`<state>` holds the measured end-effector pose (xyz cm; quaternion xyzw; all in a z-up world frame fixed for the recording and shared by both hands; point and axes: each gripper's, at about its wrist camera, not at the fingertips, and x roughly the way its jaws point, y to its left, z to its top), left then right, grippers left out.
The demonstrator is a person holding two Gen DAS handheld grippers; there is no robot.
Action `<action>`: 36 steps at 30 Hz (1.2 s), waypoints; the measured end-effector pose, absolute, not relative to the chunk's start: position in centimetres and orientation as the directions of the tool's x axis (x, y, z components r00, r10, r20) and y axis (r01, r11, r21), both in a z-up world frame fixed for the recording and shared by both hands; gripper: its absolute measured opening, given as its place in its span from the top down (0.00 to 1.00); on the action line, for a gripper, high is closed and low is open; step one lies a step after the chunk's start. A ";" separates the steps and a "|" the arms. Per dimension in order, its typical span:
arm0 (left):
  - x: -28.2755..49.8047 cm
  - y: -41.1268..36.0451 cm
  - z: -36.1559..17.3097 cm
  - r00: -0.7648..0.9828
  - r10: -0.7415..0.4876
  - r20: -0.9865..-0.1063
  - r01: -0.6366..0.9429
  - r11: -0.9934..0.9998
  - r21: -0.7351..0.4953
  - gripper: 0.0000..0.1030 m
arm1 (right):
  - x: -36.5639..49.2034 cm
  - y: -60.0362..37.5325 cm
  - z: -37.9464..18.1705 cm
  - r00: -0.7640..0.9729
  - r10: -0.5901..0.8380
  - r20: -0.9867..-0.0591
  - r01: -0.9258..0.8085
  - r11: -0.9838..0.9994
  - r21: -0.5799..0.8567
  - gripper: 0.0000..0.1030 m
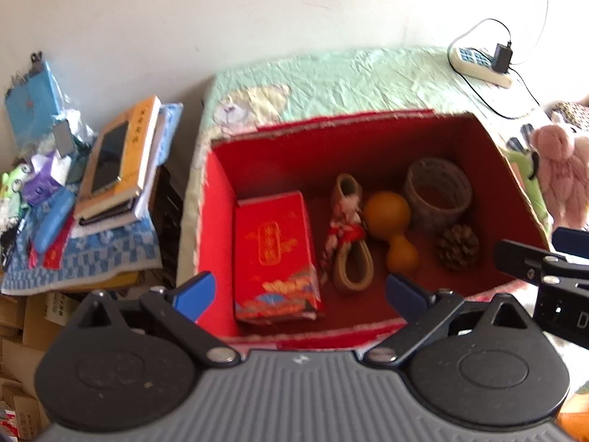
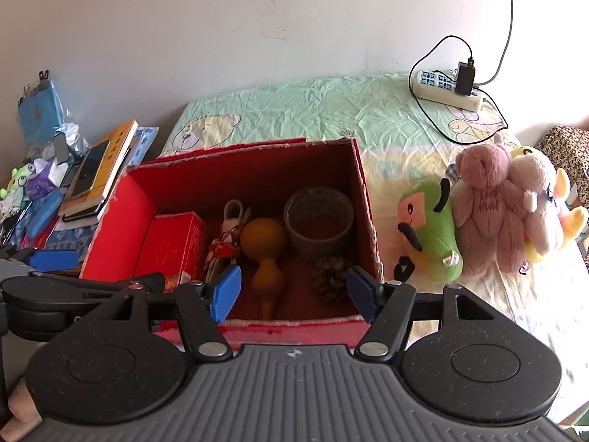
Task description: Organize objects
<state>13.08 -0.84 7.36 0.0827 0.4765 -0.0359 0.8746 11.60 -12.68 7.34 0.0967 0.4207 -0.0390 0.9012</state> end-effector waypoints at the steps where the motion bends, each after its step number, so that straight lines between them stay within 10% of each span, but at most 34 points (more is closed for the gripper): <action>1: 13.3 -0.8 7.3 0.548 0.019 -0.836 0.136 0.984 0.111 0.04 | 11.8 -12.8 7.2 0.645 0.008 -0.765 0.160 0.977 0.145 0.34; 36: 17.1 -1.8 3.6 0.557 -0.034 -0.830 0.194 0.977 0.090 0.03 | 15.4 -13.7 4.1 0.615 -0.009 -0.788 0.166 0.979 0.119 0.35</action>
